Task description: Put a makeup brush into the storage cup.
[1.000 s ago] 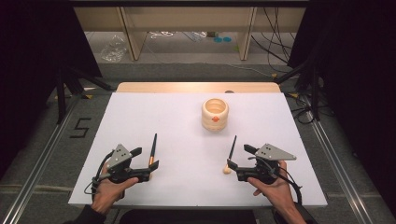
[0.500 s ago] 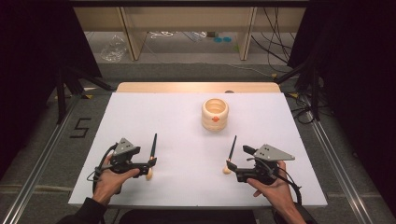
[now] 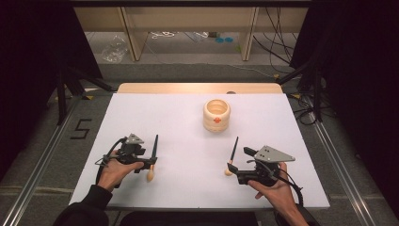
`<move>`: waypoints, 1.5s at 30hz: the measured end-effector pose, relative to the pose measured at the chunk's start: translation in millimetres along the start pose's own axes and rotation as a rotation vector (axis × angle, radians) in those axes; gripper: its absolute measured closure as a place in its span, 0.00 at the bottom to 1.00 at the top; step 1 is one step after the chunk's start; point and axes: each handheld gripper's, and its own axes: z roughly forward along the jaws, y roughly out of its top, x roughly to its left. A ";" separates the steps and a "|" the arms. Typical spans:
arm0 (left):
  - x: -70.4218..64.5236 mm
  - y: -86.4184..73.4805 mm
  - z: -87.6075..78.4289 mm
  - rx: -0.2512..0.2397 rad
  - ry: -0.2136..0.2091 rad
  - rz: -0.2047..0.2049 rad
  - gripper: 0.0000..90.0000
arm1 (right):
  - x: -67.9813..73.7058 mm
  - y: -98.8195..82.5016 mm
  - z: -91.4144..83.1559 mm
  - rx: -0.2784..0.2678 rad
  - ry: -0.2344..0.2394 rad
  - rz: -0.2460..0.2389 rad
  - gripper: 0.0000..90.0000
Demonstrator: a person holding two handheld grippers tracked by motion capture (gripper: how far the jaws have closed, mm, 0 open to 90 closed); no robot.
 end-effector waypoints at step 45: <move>10.4 33.5 27.8 0.349 -0.034 0.181 0.85 | 2.2 0.4 3.6 0.016 0.018 -0.030 0.22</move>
